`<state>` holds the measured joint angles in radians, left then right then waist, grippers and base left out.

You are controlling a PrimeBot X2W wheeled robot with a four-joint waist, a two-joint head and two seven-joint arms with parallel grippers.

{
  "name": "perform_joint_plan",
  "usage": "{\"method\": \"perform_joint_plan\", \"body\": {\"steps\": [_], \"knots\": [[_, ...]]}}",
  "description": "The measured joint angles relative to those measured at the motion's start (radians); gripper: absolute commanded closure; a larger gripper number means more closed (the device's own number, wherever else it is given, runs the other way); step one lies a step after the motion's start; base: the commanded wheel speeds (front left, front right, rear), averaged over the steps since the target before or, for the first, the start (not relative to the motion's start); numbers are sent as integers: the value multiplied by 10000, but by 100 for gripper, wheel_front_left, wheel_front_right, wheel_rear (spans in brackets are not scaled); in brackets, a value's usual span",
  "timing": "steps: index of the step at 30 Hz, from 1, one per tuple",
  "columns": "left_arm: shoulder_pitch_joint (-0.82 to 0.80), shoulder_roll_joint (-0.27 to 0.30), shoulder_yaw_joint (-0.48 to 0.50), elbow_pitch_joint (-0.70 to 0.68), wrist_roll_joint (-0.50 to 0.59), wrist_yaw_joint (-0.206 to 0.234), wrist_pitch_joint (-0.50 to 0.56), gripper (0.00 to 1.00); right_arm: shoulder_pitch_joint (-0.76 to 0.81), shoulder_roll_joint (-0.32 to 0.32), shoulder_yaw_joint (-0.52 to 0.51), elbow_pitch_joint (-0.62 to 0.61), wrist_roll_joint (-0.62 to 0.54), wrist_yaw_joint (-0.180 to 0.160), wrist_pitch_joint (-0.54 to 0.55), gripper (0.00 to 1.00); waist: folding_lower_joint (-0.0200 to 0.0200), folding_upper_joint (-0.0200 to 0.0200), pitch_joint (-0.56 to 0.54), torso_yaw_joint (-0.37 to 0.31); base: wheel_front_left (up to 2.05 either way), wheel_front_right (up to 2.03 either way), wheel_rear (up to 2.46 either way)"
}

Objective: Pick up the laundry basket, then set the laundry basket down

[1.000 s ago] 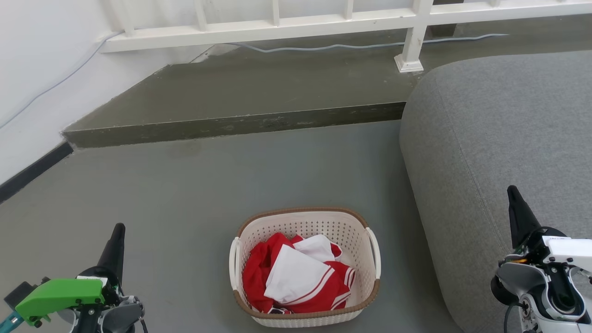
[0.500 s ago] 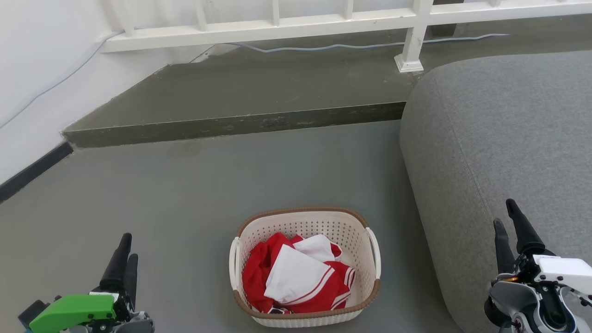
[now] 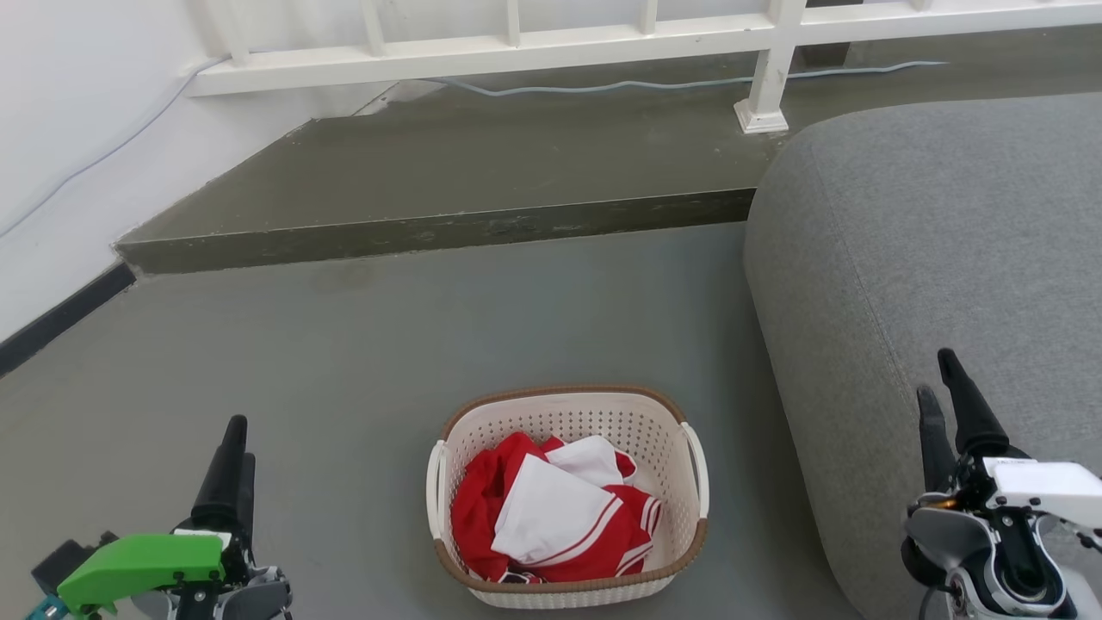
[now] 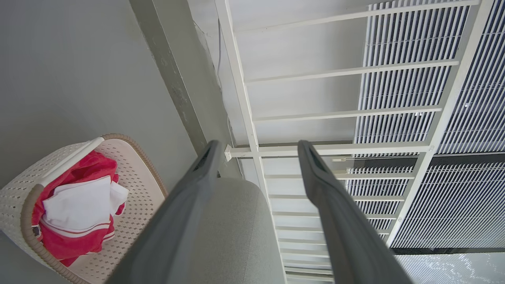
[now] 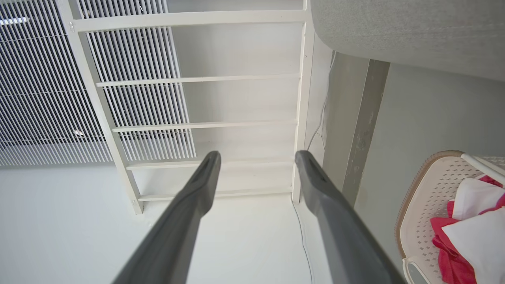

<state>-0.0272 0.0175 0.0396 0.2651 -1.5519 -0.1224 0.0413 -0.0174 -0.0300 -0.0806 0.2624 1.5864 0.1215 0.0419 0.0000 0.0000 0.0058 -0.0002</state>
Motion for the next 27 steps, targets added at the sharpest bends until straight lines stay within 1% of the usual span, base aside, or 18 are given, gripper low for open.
{"method": "perform_joint_plan", "body": {"steps": [6,15,18,27], "knots": [[-55,50,-136,-161,368,-2,-176,0,-151,-165,203,-222,-614,0,-297,0,0,0,7,-1,0,0,0],[-178,295,-470,-391,1465,-2,-489,0,-166,-428,529,-493,-1620,0,-600,0,0,0,14,7,0,0,0],[-194,322,-541,-441,1613,-2,-571,0,-177,-439,614,-562,-1839,0,-679,0,0,0,15,12,0,0,0],[-356,537,-771,-591,3026,-2,-834,0,-288,-654,949,-746,-3053,2,-963,0,0,0,4,39,0,0,0]]}}
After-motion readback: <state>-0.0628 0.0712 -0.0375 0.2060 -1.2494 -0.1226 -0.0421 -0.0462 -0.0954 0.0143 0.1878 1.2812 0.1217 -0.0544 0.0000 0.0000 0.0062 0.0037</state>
